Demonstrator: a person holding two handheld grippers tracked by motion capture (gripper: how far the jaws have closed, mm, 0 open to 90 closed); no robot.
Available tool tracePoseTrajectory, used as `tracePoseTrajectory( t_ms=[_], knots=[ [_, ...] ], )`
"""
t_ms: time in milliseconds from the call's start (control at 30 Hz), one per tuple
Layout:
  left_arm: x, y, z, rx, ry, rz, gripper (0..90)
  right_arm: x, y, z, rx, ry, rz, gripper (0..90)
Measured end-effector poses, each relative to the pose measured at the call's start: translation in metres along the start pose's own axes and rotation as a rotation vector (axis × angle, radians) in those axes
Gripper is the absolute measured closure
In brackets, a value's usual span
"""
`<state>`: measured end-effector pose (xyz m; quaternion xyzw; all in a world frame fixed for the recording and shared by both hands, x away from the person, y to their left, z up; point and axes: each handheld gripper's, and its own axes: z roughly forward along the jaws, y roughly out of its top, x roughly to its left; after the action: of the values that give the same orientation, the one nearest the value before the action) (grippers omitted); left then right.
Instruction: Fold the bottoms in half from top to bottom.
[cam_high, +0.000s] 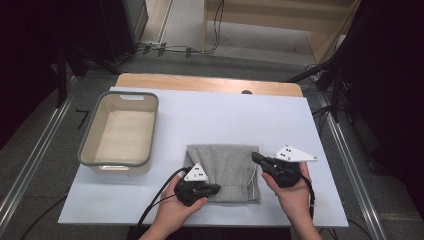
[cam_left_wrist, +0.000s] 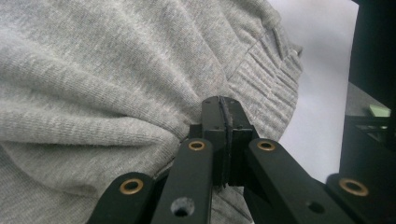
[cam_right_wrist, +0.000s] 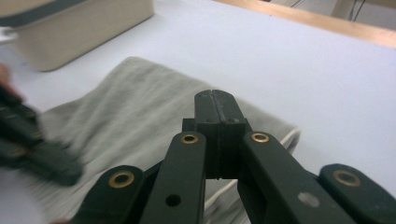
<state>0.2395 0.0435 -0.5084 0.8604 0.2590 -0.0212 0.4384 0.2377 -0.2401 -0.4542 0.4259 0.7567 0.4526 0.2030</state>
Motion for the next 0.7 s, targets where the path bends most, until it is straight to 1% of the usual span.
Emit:
tracePoseTrajectory(
  t_ms=[33,67,133,167,200,333,367,433,467,500,567,633,700],
  knots=[
    [0.000,0.000,0.000,0.000,-0.001,-0.003,90.0,-0.001,0.001,0.004,0.007,-0.018,-0.020,87.8],
    [0.000,0.000,0.000,0.000,-0.001,-0.004,90.0,-0.004,0.000,0.012,0.028,-0.042,-0.042,87.8],
    [0.001,-0.001,0.000,-0.002,-0.005,-0.008,90.0,-0.008,-0.003,0.024,0.059,-0.045,-0.046,87.8],
    [0.001,-0.001,0.000,-0.001,-0.007,-0.008,90.0,-0.010,-0.008,0.032,0.089,-0.046,-0.043,87.8],
    [0.001,-0.001,0.000,0.000,-0.008,-0.005,90.0,-0.012,-0.011,0.035,0.103,-0.044,-0.041,87.8],
    [0.002,-0.001,0.000,0.001,-0.012,0.000,90.0,-0.020,-0.031,0.048,0.154,-0.030,0.020,87.8],
    [0.002,-0.001,0.000,0.001,-0.016,-0.002,90.0,-0.022,-0.036,0.050,0.169,-0.031,0.024,87.8],
    [0.002,-0.001,0.000,-0.002,-0.017,-0.006,90.0,-0.025,-0.042,0.051,0.135,-0.014,0.051,87.8],
    [0.002,-0.002,0.000,-0.002,-0.017,-0.005,90.0,-0.026,-0.042,0.050,0.136,0.000,0.068,87.7],
    [0.002,-0.002,0.000,-0.002,-0.016,-0.006,90.0,-0.027,-0.041,0.049,0.141,0.005,0.076,86.1],
    [0.002,-0.001,0.000,-0.001,-0.014,-0.007,90.0,-0.029,-0.037,0.046,0.141,0.045,0.097,77.0],
    [0.002,-0.002,0.000,-0.002,-0.016,-0.007,90.0,-0.030,-0.030,0.039,0.118,0.080,0.085,69.4],
    [0.003,-0.001,-0.001,0.002,-0.020,-0.010,90.0,-0.033,-0.023,0.033,0.099,0.084,0.082,63.0]
  ],
)
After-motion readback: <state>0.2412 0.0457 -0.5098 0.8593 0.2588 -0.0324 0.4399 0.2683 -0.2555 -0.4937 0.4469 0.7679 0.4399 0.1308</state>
